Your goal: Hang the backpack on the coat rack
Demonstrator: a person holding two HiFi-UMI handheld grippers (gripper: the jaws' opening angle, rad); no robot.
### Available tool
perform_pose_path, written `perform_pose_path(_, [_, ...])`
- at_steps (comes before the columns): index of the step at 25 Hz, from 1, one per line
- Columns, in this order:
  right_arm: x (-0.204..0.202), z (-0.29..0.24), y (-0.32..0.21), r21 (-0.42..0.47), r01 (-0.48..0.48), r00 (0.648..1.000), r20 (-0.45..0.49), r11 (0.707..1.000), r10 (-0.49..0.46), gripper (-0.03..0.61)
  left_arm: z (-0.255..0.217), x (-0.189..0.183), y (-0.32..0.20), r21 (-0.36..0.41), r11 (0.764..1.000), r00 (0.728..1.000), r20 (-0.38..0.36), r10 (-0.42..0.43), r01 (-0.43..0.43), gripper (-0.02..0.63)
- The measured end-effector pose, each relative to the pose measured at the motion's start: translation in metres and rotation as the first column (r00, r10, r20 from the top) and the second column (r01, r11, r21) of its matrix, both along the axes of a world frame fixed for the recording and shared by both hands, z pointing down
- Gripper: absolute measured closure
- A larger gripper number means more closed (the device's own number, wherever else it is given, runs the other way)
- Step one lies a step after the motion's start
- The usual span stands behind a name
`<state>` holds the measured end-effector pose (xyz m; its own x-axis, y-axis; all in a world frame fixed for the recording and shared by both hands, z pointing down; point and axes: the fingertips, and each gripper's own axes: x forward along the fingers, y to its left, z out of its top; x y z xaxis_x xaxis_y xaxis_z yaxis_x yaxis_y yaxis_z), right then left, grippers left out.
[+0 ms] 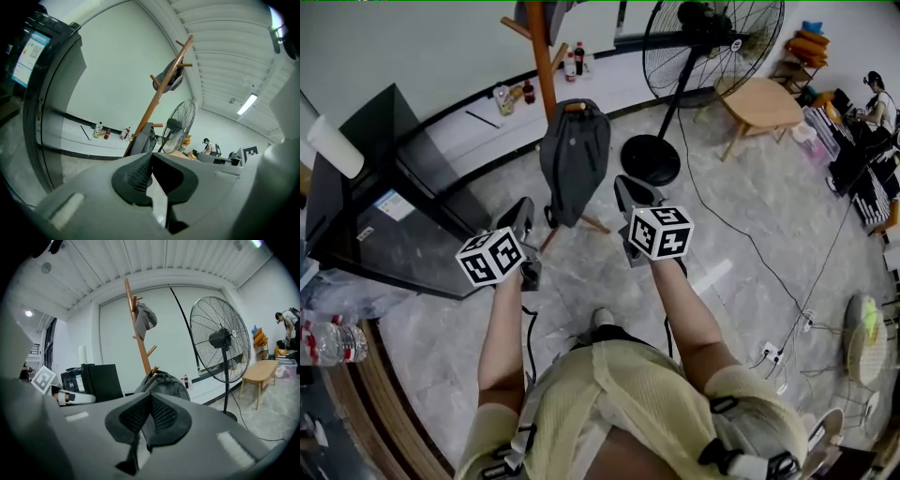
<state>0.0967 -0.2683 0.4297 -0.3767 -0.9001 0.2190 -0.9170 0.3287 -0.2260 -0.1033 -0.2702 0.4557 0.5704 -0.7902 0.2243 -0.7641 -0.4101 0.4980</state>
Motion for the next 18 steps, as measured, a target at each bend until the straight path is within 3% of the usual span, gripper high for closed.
perform_pose_path(4, [0.001, -0.004, 0.008, 0.004, -0.016, 1.0, 0.005, 1.0, 0.016, 0.575, -0.003, -0.007, 0.006, 0.025, 1.0, 0.999, 0.041, -0.012, 0.011, 0.617])
perform_pose_path(9, [0.002, -0.006, 0.01, 0.005, -0.025, 1.0, 0.012, 1.0, 0.025, 0.575, 0.001, -0.012, 0.007, 0.062, 0.998, 0.975, 0.219, -0.025, 0.012, 0.617])
perform_pose_path(12, [0.0, -0.006, 0.01, 0.002, -0.024, 1.0, 0.019, 1.0, 0.024, 0.575, 0.004, -0.015, 0.008, 0.073, 0.997, 0.957, 0.288, -0.027, 0.006, 0.617])
perform_pose_path(15, [-0.004, -0.007, 0.008, 0.005, -0.024, 0.999, 0.022, 1.0, 0.024, 0.575, 0.008, -0.023, 0.008, 0.092, 0.996, 0.929, 0.367, -0.038, 0.005, 0.616])
perform_pose_path(18, [-0.007, -0.007, 0.006, 0.008, -0.027, 0.999, 0.023, 1.0, 0.027, 0.575, 0.012, -0.032, 0.008, 0.123, 0.992, 0.882, 0.467, -0.064, 0.007, 0.615])
